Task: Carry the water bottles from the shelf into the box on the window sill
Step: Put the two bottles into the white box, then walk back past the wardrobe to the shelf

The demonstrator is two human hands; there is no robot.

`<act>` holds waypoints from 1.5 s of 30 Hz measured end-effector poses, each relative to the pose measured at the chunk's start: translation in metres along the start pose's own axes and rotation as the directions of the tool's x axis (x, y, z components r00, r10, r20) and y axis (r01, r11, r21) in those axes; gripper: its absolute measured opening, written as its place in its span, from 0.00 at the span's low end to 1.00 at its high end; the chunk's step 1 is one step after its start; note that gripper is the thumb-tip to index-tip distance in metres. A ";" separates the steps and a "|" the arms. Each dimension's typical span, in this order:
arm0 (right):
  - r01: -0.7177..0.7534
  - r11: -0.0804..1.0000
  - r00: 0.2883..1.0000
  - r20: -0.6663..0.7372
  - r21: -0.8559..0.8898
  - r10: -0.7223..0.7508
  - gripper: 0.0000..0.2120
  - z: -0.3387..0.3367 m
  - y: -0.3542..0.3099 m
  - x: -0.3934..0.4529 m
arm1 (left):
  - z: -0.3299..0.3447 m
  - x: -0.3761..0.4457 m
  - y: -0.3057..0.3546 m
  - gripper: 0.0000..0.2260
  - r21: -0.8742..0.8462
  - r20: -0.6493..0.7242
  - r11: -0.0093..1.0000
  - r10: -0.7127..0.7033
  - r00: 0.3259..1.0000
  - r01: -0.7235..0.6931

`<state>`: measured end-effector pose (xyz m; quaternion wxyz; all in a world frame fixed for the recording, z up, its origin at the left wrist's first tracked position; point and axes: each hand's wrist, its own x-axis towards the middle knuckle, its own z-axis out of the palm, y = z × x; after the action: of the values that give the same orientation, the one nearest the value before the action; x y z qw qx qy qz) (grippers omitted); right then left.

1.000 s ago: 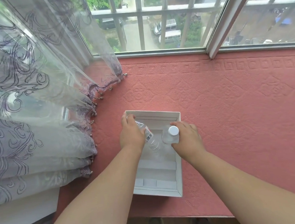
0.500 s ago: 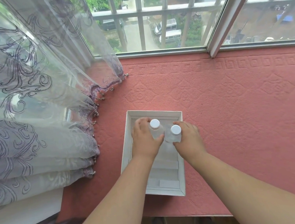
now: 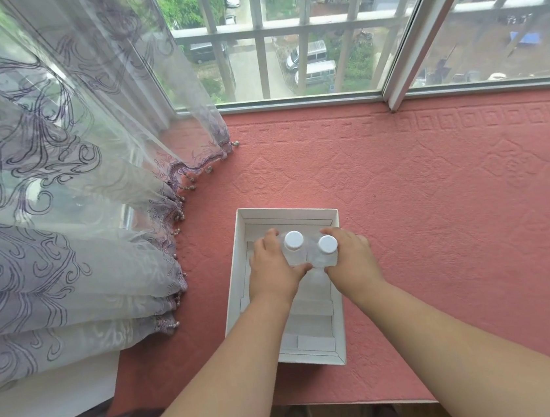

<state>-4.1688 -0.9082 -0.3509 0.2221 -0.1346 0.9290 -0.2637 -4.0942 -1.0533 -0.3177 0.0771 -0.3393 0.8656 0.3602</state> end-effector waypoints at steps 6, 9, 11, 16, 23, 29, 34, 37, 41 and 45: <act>-0.063 0.998 0.994 0.096 0.018 0.061 0.36 -0.025 -0.023 -0.007 | -0.009 0.000 0.006 0.48 -0.004 0.019 1.000 -0.022 1.000 0.022; -0.102 0.995 0.980 0.172 0.020 0.097 0.42 -0.048 -0.041 -0.019 | -0.021 -0.002 0.012 0.51 0.004 0.039 1.000 -0.031 0.999 0.031; -0.130 0.992 0.969 0.214 0.002 0.126 0.46 -0.064 -0.053 -0.027 | -0.031 -0.007 0.016 0.53 0.007 0.067 0.999 -0.034 0.997 0.034; -0.073 0.997 0.991 0.117 0.025 0.070 0.39 -0.116 -0.091 -0.050 | -0.082 -0.035 0.043 0.50 0.067 0.049 0.995 0.076 0.996 -0.079; -0.046 0.996 0.982 -0.181 0.072 0.058 0.36 -0.232 -0.143 -0.103 | -0.180 -0.065 0.140 0.31 0.178 0.080 0.915 0.354 0.932 -0.362; -0.147 0.989 0.927 -0.352 -0.015 0.132 0.35 -0.325 -0.161 -0.190 | -0.241 -0.126 0.230 0.26 0.299 0.197 0.769 0.529 0.826 -0.564; -0.237 0.971 0.850 -0.489 -0.021 0.197 0.35 -0.381 -0.154 -0.276 | -0.266 -0.193 0.285 0.25 0.314 0.217 0.626 0.685 0.696 -0.714; -0.281 0.960 0.797 -0.556 0.004 0.236 0.33 -0.399 -0.141 -0.327 | -0.264 -0.240 0.308 0.24 0.306 0.232 0.529 0.765 0.601 -0.792; -0.322 0.946 0.742 -0.613 0.028 0.271 0.29 -0.409 -0.115 -0.389 | -0.246 -0.308 0.328 0.24 0.289 0.255 0.423 0.830 0.495 -0.859; -0.376 0.925 0.694 -0.643 0.060 0.324 0.31 -0.415 -0.083 -0.460 | -0.217 -0.375 0.337 0.23 0.273 0.273 0.308 0.884 0.380 -0.911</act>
<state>-3.9604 -0.6288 0.1681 -0.0682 0.1346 0.9658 -0.2108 -4.0028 -0.8286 0.1752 -0.0412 0.2346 0.9547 0.1782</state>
